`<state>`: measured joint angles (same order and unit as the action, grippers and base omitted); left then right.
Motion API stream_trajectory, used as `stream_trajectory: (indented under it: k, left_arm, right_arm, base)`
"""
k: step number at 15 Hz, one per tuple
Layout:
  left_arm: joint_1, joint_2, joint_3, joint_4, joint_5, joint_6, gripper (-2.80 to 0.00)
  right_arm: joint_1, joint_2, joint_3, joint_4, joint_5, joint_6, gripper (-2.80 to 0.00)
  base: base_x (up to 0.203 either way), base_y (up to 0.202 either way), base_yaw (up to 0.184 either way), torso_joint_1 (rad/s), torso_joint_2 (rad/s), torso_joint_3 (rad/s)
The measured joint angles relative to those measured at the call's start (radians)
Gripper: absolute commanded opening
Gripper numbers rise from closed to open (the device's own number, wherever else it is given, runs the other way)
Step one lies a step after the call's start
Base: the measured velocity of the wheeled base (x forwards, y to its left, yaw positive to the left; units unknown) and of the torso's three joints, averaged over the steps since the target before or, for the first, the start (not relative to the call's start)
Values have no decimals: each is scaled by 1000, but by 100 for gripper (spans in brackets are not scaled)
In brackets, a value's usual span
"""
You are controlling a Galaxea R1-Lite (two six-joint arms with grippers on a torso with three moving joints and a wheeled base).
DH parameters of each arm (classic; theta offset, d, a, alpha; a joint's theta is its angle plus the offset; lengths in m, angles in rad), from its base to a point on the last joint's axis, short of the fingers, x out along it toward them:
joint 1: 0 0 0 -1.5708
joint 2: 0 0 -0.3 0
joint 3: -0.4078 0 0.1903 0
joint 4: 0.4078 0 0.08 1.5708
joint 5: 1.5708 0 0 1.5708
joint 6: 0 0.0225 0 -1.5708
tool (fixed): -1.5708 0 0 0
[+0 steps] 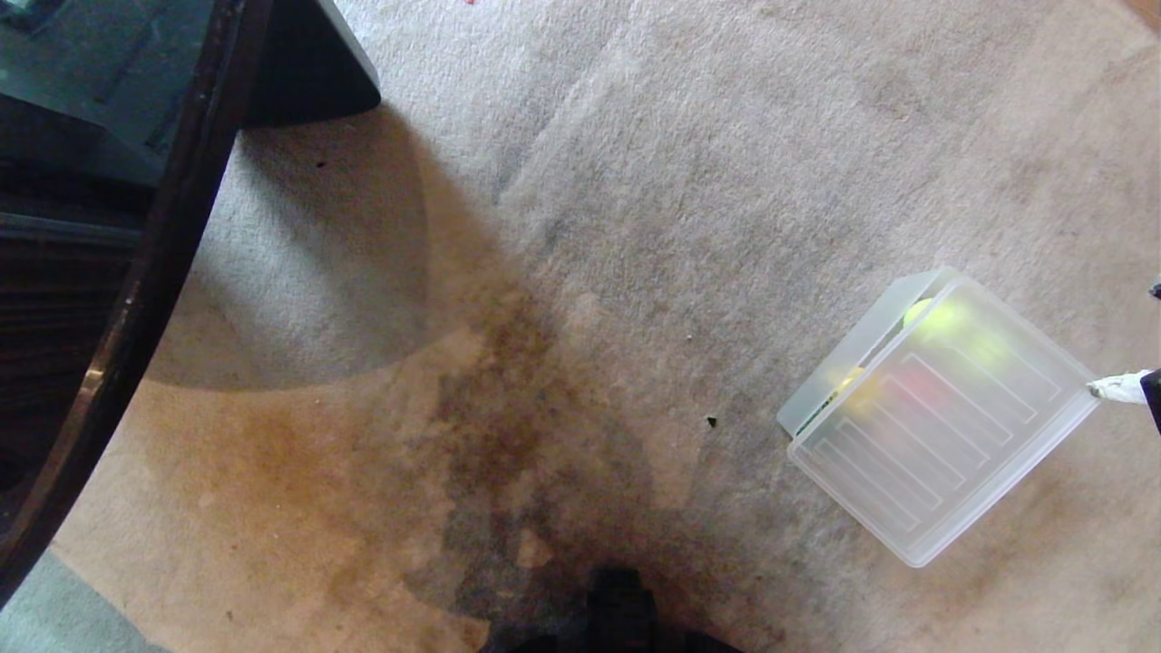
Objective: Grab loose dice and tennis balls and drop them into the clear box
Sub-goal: Close the lid
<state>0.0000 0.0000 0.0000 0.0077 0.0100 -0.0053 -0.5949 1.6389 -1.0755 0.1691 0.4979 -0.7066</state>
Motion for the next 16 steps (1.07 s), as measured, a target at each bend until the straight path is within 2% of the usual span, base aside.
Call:
stream_trajectory:
  k: [14,16]
  left_arm:
    - [0,0,0,0,0,0,-280]
    - [0,0,0,0,0,0,-280]
  right_arm:
    - [0,14,-9,0,1,-1,-280]
    - [-18,33,-18,-35,14,-5,-280]
  base:
    - [0,0,0,0,0,0]
    - [0,0,0,0,0,0]
